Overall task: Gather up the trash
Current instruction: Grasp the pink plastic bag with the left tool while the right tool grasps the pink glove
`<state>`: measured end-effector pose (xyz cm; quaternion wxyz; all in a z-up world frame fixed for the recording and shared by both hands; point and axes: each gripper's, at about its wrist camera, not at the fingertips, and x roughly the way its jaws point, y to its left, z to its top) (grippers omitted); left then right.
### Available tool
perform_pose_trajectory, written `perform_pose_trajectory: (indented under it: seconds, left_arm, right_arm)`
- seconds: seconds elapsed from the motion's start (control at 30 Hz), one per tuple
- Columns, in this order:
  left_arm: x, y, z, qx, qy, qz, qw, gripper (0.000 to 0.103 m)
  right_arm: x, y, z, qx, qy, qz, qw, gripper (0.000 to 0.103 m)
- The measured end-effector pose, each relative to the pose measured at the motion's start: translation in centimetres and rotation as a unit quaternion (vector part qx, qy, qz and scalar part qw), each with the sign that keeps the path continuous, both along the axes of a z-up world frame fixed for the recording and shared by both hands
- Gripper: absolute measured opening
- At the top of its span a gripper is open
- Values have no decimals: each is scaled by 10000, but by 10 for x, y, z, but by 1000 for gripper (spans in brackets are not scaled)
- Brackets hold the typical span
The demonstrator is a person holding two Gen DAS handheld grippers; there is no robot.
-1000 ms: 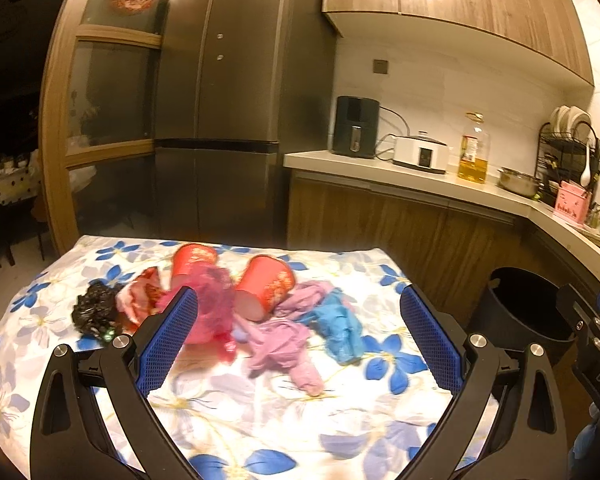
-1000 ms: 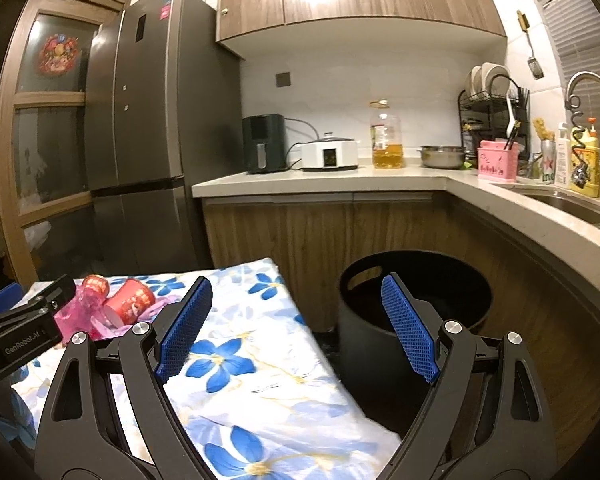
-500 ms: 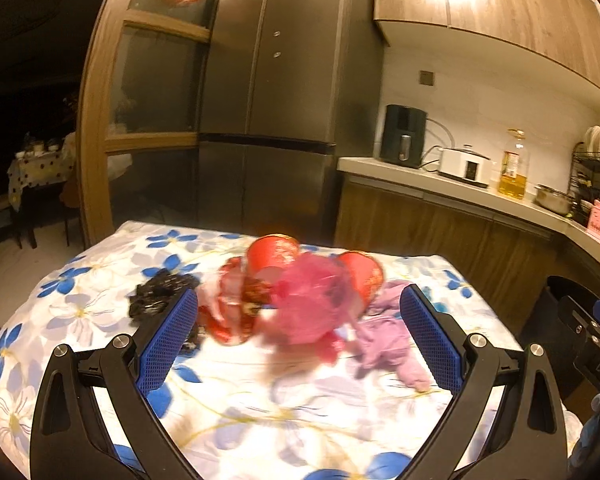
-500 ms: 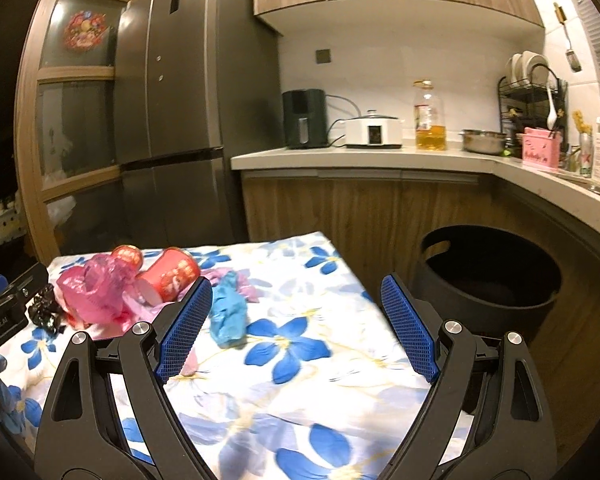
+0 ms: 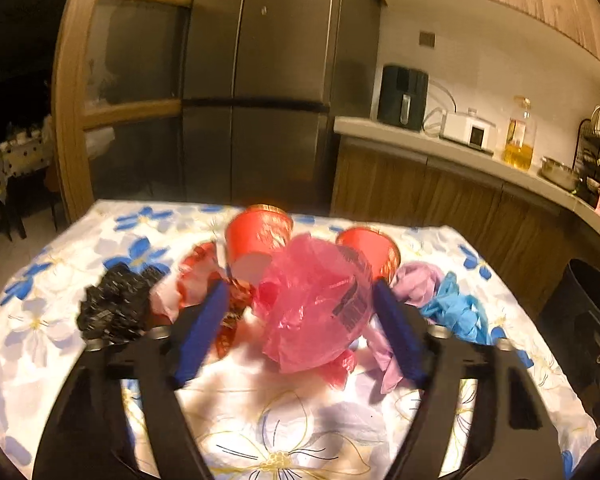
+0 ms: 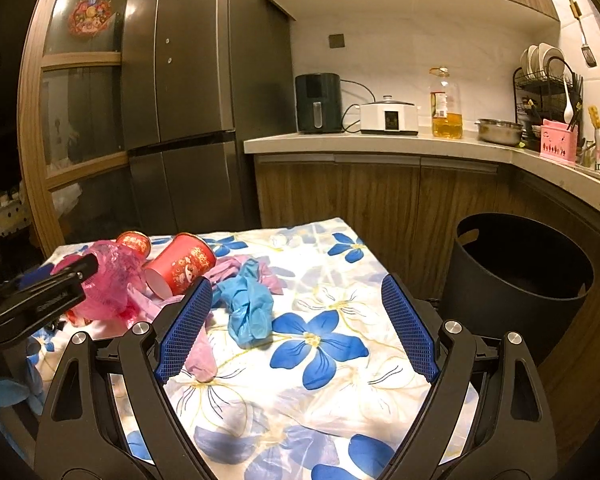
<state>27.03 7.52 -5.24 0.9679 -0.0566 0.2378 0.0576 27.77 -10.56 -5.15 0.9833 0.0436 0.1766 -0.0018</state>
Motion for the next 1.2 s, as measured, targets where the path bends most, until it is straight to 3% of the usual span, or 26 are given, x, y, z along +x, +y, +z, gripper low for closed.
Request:
perform_pose_trajectory:
  seconds: [0.07, 0.1, 0.17, 0.23, 0.5, 0.8, 0.97, 1.03, 1.13, 1.2]
  left_arm:
    - [2, 0, -5, -57, 131, -93, 9999, 33]
    - [2, 0, -8, -51, 188, -115, 9997, 29]
    - [1, 1, -11, -20, 199, -146, 9997, 10]
    - [-5, 4, -11, -12, 157, -121, 9998, 4]
    - [-55, 20, 24, -257, -578, 0, 9980, 4]
    - [-76, 40, 42, -402, -938, 288, 9944, 4]
    - [-76, 46, 45, -393, -959, 375, 9939, 4]
    - [-78, 50, 45, -405, -968, 398, 9937, 4]
    - [-79, 51, 47, -426, -972, 416, 9935, 4]
    - [-81, 50, 48, -408, -981, 431, 9934, 4]
  right_arm:
    - [4, 3, -3, -2, 62, 43, 10000, 85]
    - [6, 5, -4, -10, 80, 60, 9999, 85]
    - [11, 11, -7, -35, 130, 132, 9998, 85]
    - [14, 17, -9, -27, 154, 199, 9997, 85]
    - [31, 53, -21, -60, 272, 599, 9978, 85]
    - [65, 88, -40, -242, 819, 973, 9916, 66]
    - [82, 103, -57, -437, 1256, 1136, 9846, 48]
    - [85, 106, -61, -466, 1353, 1221, 9821, 27]
    - [82, 107, -60, -468, 1321, 1345, 9810, 10]
    - [74, 105, -54, -422, 1153, 1424, 9822, 7]
